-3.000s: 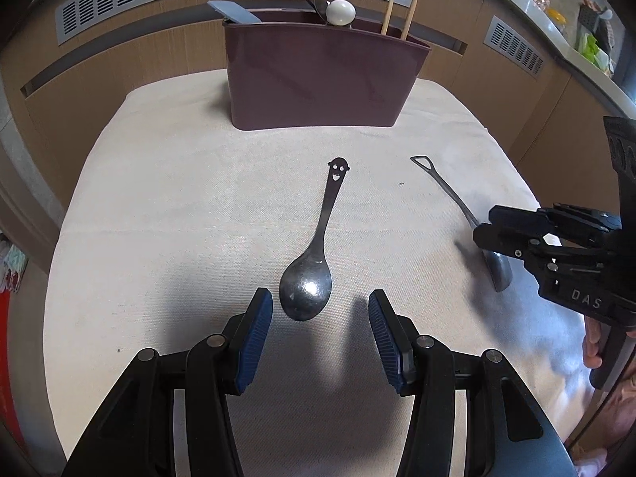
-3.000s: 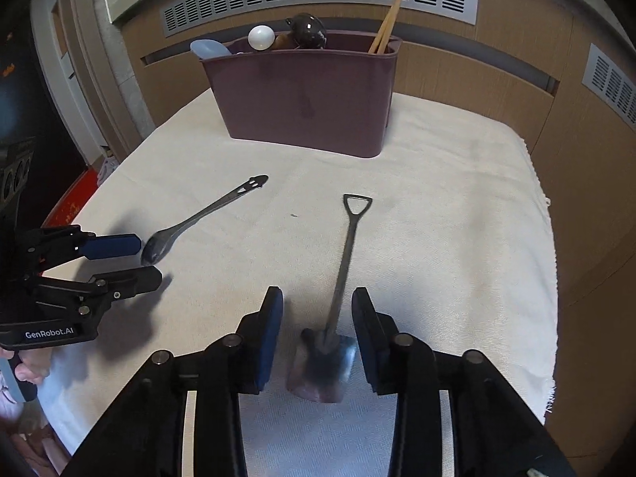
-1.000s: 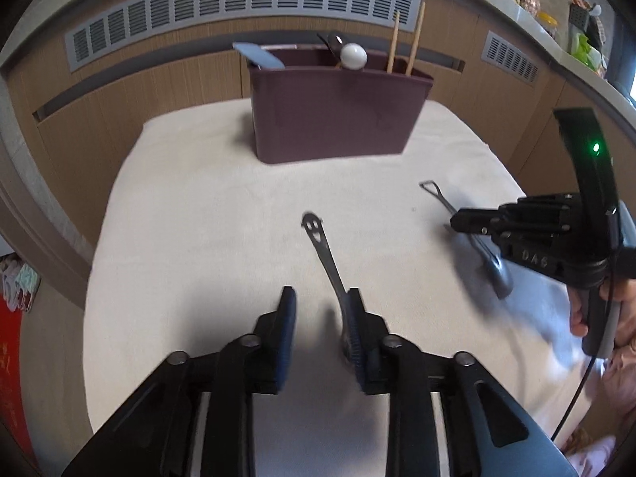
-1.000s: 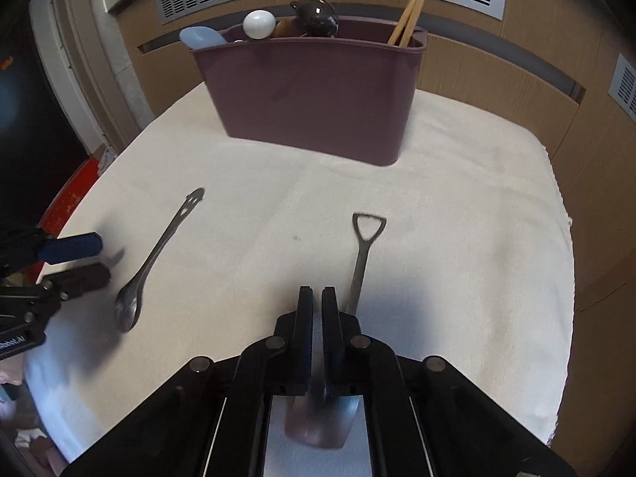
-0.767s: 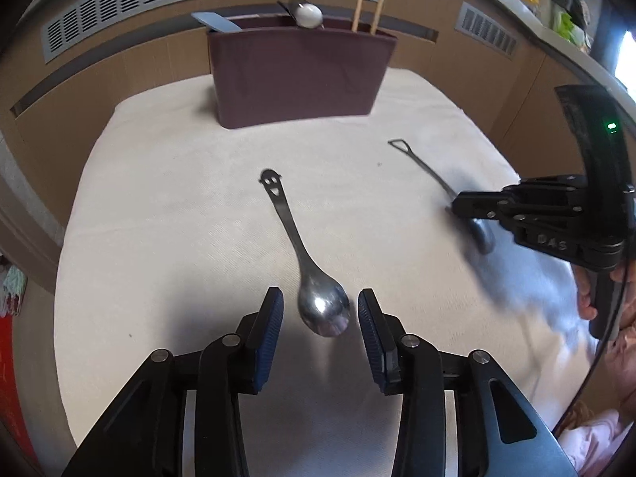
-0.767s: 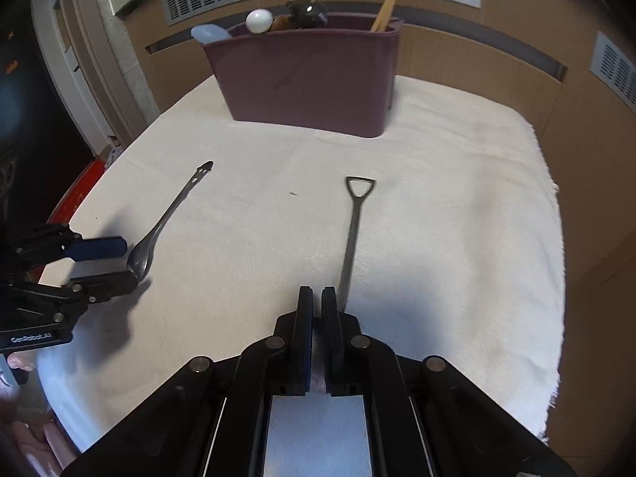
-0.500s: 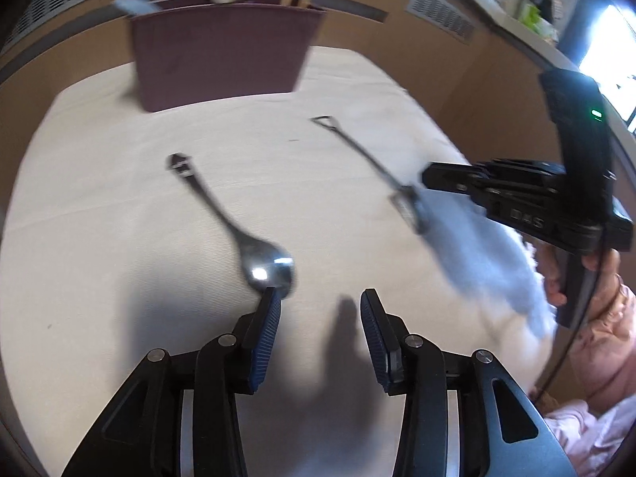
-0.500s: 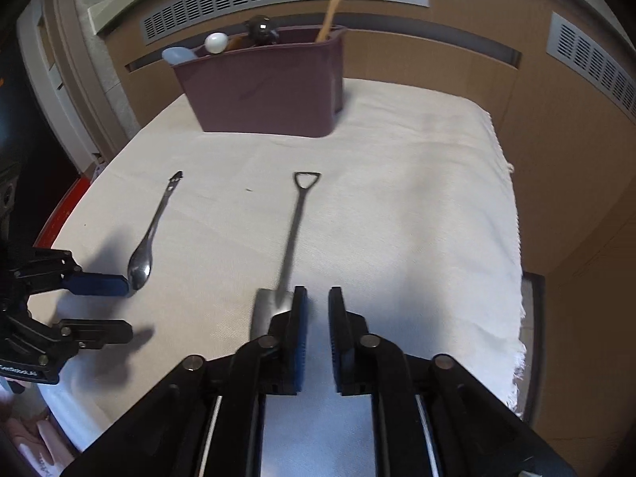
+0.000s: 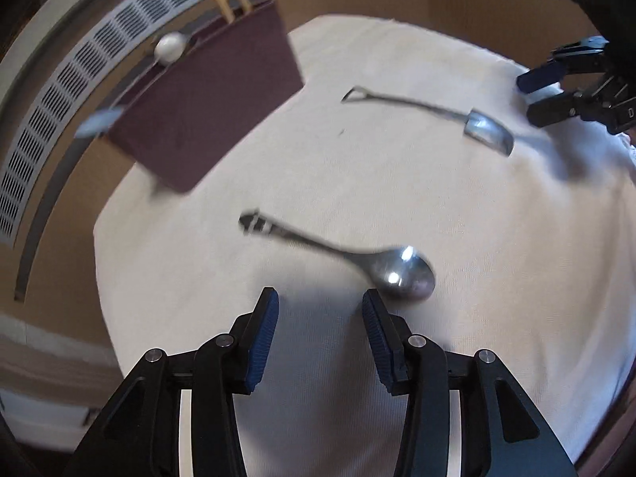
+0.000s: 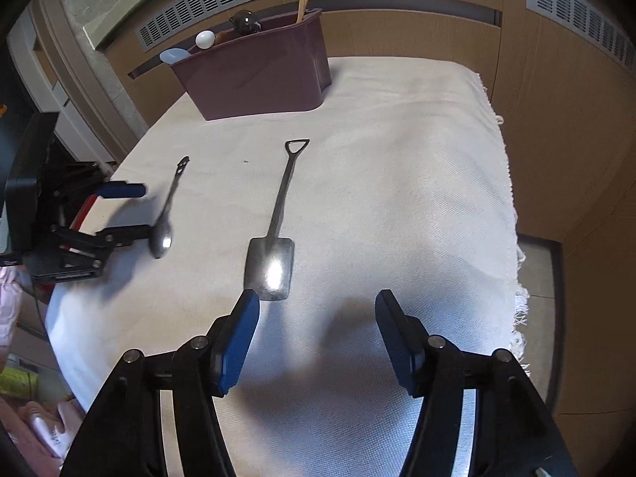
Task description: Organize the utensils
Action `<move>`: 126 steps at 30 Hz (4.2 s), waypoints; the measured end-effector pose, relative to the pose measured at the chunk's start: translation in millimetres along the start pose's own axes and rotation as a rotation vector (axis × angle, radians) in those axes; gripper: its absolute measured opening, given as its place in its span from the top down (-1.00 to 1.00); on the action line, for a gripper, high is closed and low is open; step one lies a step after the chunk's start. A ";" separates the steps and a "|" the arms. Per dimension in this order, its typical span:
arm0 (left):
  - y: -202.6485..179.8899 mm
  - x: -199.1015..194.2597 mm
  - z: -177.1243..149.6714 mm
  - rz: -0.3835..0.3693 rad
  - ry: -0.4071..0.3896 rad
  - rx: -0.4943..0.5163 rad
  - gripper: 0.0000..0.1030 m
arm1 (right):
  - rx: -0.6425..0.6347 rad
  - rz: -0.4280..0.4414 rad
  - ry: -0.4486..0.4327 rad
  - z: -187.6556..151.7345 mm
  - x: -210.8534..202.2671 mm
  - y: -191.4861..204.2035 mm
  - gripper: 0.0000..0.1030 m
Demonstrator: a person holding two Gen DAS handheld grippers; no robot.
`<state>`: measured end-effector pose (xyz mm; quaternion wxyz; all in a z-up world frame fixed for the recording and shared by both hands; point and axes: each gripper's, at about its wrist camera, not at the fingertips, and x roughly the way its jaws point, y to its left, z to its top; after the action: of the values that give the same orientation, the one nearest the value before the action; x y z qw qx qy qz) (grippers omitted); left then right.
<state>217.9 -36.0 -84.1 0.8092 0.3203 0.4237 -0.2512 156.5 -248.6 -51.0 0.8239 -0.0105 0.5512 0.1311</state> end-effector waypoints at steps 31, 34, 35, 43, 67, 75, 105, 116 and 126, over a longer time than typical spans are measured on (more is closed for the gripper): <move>10.0 10.8 22.8 -0.375 -0.025 -0.185 -0.36 | -0.126 -0.182 -0.009 7.7 29.4 0.6 -0.59; 1.0 7.4 35.1 -0.338 -0.056 -0.205 -0.33 | -0.122 -0.154 -0.014 3.3 26.0 0.2 -0.79; 2.2 6.9 41.2 -0.322 -0.062 -0.221 -0.27 | -0.120 -0.141 -0.015 3.2 27.0 0.2 -0.85; 10.7 47.5 89.8 -0.292 0.000 -0.269 0.22 | -0.123 -0.068 -0.005 1.2 28.0 0.6 -1.00; 61.4 -53.5 -10.9 -0.145 -0.339 -0.741 0.44 | -0.297 -0.201 -0.058 10.9 23.8 60.9 0.45; 64.7 -61.5 -21.1 -0.151 -0.360 -0.759 0.44 | -0.279 -0.201 -0.267 52.0 -50.4 70.3 0.96; 78.4 -27.2 -37.3 -0.191 -0.275 -0.827 0.44 | -0.290 0.020 0.026 17.3 43.2 60.6 -0.05; 85.4 -29.0 -54.7 -0.151 -0.225 -0.831 0.44 | -0.652 0.092 -0.037 59.5 60.6 107.2 -0.40; 79.6 -18.1 -46.6 -0.167 -0.155 -0.789 0.43 | -0.582 0.122 0.071 97.3 92.3 56.1 -0.38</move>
<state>238.1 53.7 -64.8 0.8762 -0.0702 0.4499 -0.1577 264.9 -159.8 -89.8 0.7570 -0.2175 0.5188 0.3325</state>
